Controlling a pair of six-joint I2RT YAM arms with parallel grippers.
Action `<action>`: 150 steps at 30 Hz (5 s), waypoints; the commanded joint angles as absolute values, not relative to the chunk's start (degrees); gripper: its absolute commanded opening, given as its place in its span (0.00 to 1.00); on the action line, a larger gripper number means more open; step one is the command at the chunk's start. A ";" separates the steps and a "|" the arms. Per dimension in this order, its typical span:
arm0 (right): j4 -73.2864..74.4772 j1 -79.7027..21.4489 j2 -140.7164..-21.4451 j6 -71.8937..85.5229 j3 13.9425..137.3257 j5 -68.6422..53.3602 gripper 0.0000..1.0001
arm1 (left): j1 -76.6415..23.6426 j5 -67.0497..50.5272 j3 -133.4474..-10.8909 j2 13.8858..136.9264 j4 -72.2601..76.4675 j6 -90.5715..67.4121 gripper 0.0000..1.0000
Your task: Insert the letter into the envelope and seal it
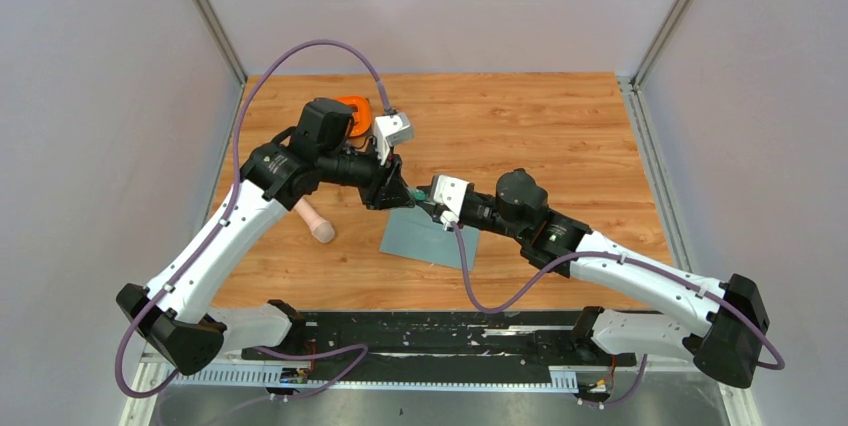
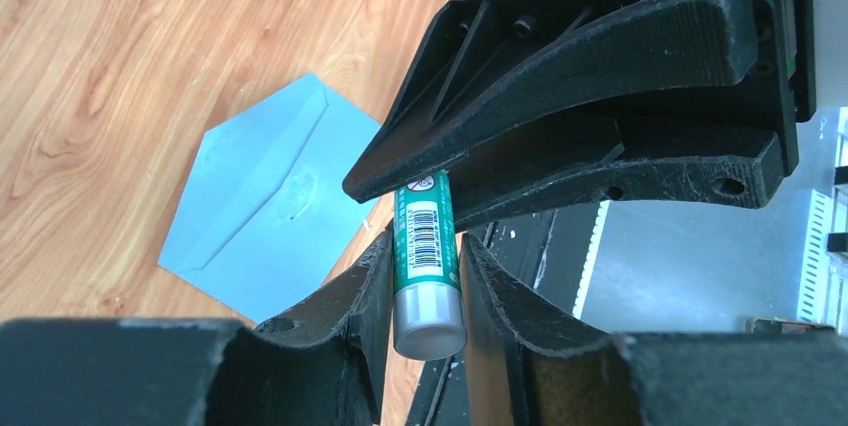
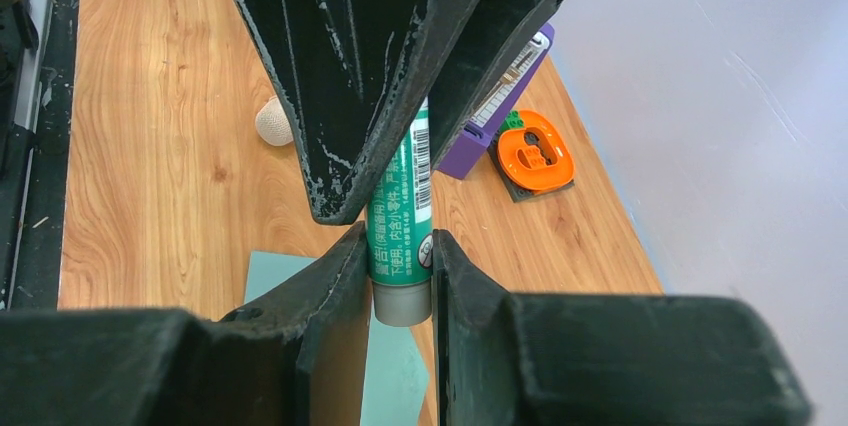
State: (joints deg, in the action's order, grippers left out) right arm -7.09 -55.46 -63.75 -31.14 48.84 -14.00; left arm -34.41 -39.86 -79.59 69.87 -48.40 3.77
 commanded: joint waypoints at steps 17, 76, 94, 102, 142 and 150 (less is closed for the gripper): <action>-6.16 -52.83 -64.05 -21.07 53.40 -13.48 0.62 | -34.56 -37.09 -80.74 68.85 -47.72 4.69 0.00; 13.16 -29.33 -105.22 7.42 68.47 -30.06 0.33 | -32.71 -13.48 -58.24 69.20 -60.80 45.61 0.00; 14.82 -31.37 -106.54 2.36 69.26 -24.04 0.00 | -34.07 -19.76 -57.94 74.00 -54.47 37.32 0.00; 10.27 -32.56 -96.44 -4.83 60.52 -3.40 0.00 | -34.76 -21.09 -58.48 76.38 -49.60 31.65 0.00; -0.25 -31.97 -79.06 13.15 50.67 -19.66 0.25 | -34.62 -12.32 -58.35 91.06 -24.79 9.64 0.00; 9.73 -26.81 -90.05 14.59 57.06 -6.49 0.00 | -34.55 -12.76 -57.59 91.23 -24.46 9.59 0.00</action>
